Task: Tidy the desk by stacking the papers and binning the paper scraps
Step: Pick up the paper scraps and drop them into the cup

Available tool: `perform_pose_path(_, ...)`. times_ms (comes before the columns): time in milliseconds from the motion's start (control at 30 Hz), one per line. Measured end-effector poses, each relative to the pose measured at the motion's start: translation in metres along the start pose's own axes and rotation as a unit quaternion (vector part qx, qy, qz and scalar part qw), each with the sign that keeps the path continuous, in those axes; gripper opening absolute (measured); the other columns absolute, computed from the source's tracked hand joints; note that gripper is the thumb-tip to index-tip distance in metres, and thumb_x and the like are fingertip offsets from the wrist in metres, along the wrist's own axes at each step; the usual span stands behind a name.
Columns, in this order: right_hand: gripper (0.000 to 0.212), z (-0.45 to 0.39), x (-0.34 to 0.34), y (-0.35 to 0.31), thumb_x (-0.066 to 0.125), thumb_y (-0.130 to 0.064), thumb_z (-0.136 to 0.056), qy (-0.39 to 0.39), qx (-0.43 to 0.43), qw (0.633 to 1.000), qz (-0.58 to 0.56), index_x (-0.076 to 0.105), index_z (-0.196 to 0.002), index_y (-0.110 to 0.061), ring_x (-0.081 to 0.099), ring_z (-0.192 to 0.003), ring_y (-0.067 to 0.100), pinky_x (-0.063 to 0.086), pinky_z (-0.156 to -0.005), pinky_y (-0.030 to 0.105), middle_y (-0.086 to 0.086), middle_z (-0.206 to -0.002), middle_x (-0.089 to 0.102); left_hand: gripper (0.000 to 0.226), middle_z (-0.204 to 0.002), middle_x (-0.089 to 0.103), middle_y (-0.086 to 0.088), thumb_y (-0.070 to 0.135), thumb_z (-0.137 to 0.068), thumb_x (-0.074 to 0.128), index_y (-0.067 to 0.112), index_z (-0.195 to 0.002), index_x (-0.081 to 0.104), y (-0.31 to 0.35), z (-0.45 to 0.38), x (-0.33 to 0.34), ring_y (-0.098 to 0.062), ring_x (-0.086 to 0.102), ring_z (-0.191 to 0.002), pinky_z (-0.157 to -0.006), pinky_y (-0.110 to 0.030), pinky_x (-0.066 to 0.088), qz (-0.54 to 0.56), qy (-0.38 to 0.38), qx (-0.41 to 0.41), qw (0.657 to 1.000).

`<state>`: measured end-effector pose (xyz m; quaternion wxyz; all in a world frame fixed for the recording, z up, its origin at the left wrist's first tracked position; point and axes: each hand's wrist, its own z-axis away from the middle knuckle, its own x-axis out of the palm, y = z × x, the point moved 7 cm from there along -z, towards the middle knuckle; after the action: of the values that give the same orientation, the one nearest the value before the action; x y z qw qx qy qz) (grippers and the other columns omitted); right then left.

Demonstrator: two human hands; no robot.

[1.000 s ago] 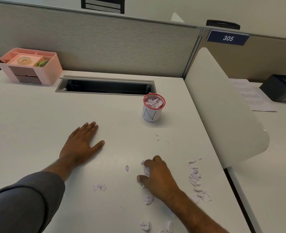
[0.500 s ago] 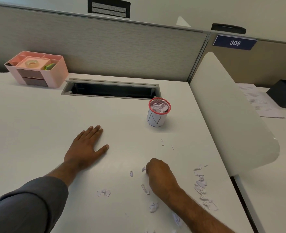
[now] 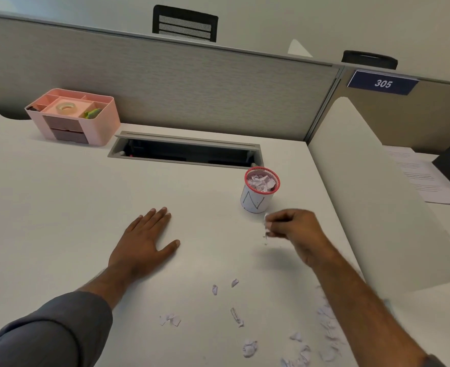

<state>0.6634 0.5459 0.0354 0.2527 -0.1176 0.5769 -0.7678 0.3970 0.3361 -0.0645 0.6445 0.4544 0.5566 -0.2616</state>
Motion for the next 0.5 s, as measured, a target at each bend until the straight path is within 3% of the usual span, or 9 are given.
perform_pose_path(167, 0.019, -0.041, -0.012, -0.054, 0.067, 0.018, -0.076, 0.049, -0.069, 0.996, -0.012, 0.068, -0.075, -0.001, 0.067, -0.062, 0.020, 0.059, -0.060, 0.024, 0.014, -0.075, 0.069, 0.081, -0.163, -0.001, 0.025, 0.073, -0.089, 0.022, 0.033, -0.160, 0.014, -0.001, 0.000, 0.001, 0.007, -0.009, -0.149, -0.124, -0.024, -0.004, 0.004, 0.006, -0.001, 1.000)
perform_pose_path(267, 0.020, -0.061, -0.013, -0.079, 0.069, 0.013, -0.078, 0.077, -0.113, 0.990, 0.037, 0.069, -0.074, -0.007, 0.069, -0.069, 0.022, 0.059, -0.061, 0.025, 0.014, -0.081, 0.071, 0.081, -0.163, -0.003, 0.026, 0.073, -0.090, 0.023, 0.033, -0.160, 0.014, -0.001, -0.001, 0.001, 0.008, -0.011, -0.149, -0.124, -0.025, -0.004, 0.001, 0.006, -0.002, 1.000)
perform_pose_path(433, 0.008, -0.083, 0.001, -0.090, 0.073, 0.002, -0.082, 0.078, -0.124, 0.966, 0.211, 0.074, -0.089, -0.003, 0.069, -0.087, 0.026, 0.061, -0.073, 0.037, 0.015, -0.096, 0.072, 0.080, -0.162, -0.005, 0.027, 0.073, -0.090, 0.024, 0.035, -0.160, 0.013, -0.002, -0.001, 0.002, 0.011, -0.016, -0.146, -0.122, -0.021, -0.008, 0.001, 0.010, -0.005, 1.000)
perform_pose_path(500, 0.016, -0.087, 0.008, -0.090, 0.076, -0.001, -0.079, 0.080, -0.128, 0.939, 0.310, 0.075, -0.095, -0.003, 0.066, -0.088, 0.023, 0.060, -0.074, 0.036, 0.011, -0.097, 0.070, 0.079, -0.162, -0.005, 0.028, 0.073, -0.091, 0.025, 0.036, -0.159, 0.013, -0.002, -0.001, 0.002, 0.012, -0.016, -0.146, -0.121, -0.020, -0.010, 0.001, 0.012, -0.005, 1.000)
